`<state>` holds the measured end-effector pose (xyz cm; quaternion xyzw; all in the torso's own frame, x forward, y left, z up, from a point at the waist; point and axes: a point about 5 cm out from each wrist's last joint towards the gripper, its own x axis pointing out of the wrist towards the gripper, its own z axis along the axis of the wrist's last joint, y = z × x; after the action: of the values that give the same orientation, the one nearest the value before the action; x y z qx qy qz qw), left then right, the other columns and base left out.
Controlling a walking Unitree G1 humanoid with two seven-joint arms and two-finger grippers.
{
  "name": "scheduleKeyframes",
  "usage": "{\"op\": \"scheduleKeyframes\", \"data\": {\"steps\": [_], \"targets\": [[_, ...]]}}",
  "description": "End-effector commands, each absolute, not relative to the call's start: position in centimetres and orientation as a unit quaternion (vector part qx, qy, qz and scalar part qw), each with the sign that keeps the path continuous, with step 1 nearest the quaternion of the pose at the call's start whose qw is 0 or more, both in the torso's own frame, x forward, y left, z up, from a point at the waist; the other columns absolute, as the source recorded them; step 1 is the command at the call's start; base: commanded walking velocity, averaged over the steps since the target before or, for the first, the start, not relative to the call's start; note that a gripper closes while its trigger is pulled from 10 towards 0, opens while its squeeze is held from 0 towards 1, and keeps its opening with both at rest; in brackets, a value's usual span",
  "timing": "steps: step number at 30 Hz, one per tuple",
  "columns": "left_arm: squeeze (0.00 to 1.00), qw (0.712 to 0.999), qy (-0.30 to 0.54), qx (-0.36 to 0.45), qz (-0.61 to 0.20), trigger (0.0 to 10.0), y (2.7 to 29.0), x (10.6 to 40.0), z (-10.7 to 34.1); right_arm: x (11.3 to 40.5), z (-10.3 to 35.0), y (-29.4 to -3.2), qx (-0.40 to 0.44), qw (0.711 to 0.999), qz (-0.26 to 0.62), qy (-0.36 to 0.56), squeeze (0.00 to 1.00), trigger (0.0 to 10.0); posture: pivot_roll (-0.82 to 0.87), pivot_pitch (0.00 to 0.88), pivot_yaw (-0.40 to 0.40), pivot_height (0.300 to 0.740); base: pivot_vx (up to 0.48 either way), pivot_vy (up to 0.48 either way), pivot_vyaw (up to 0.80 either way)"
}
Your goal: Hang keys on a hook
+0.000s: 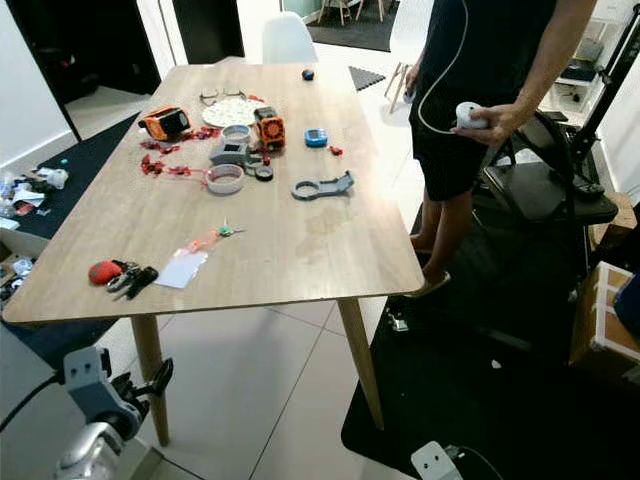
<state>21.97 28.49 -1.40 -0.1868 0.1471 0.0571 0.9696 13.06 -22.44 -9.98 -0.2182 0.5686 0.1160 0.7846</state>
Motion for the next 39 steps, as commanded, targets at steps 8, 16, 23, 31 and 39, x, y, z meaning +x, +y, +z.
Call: {"op": "scheduleKeyframes", "data": {"steps": [8,16,23,31,39], "targets": [[0.00,0.966,0.077,-0.211,-0.124,10.0,31.5,21.5,2.2,12.2,-10.2,-22.5,-0.210,0.783,0.110,0.576,0.00,10.0,-0.06,0.029,0.006,0.740,0.000,0.000,0.00],[0.00,0.890,0.043,-0.230,-0.391,10.0,30.0,20.1,6.2,12.4,-10.2,-22.4,-0.210,0.785,0.110,0.573,0.00,10.0,-0.05,0.026,0.009,0.740,0.000,0.000,0.00],[0.00,0.875,-0.098,-0.219,-0.421,10.0,28.4,22.3,11.5,12.4,-10.3,-22.2,-0.209,0.784,0.113,0.573,0.00,10.0,-0.04,0.021,0.010,0.740,0.000,0.000,0.00],[0.00,0.881,-0.189,-0.231,-0.367,10.0,25.5,25.8,14.9,12.3,-10.3,-21.9,-0.207,0.784,0.113,0.573,0.00,10.0,-0.03,0.010,0.020,0.740,0.000,0.000,0.00],[0.00,0.899,-0.147,-0.238,-0.338,10.0,21.9,27.9,13.3,12.5,-10.3,-21.7,-0.203,0.788,0.109,0.571,0.00,10.0,-0.05,0.005,0.034,0.740,0.234,0.000,0.00]]}}
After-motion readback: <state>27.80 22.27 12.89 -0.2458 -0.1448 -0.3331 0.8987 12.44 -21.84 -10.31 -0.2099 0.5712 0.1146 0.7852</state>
